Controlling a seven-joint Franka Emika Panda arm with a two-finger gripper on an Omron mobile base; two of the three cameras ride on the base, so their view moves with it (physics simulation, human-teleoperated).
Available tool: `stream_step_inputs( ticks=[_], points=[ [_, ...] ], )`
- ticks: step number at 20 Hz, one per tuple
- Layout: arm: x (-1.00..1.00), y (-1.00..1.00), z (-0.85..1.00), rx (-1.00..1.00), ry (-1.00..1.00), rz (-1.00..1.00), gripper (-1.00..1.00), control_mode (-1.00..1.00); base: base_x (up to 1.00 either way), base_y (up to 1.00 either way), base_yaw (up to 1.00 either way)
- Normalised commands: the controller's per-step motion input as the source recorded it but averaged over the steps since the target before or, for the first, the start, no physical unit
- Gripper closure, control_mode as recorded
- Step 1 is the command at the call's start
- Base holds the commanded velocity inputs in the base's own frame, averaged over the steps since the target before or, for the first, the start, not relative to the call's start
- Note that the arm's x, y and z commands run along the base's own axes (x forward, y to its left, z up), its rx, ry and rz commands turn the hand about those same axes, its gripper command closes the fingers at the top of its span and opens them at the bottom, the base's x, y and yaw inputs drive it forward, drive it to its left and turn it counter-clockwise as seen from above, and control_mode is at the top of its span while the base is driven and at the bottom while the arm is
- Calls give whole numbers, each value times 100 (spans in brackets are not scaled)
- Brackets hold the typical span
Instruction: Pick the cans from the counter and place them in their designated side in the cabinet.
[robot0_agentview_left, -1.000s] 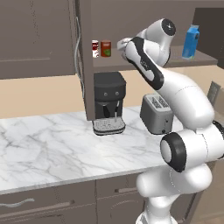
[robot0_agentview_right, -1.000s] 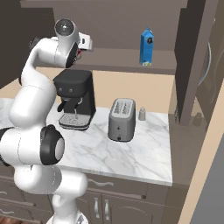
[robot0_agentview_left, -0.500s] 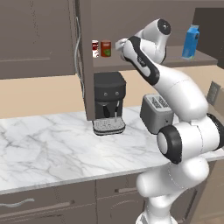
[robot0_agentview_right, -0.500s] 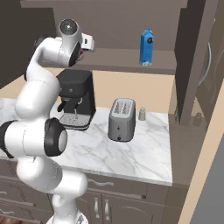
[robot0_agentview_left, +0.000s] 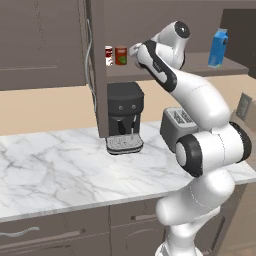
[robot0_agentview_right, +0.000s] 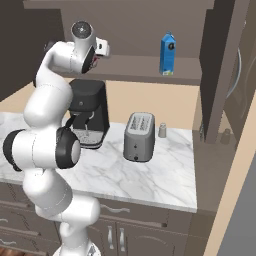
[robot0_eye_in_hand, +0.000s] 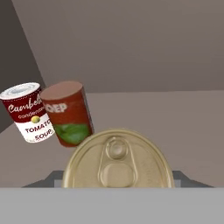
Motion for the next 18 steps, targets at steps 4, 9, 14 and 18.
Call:
stream_step_inputs(
  ticks=[4,9,14,18],
  points=[
    [31,6,-3,0,1,0,100,-100,0,0,0],
    [27,5,-3,0,1,0,100,-100,0,0,0],
    [20,1,-14,0,4,0,100,-100,0,0,0],
    [19,0,-18,0,5,0,100,-100,0,0,0]
  ],
)
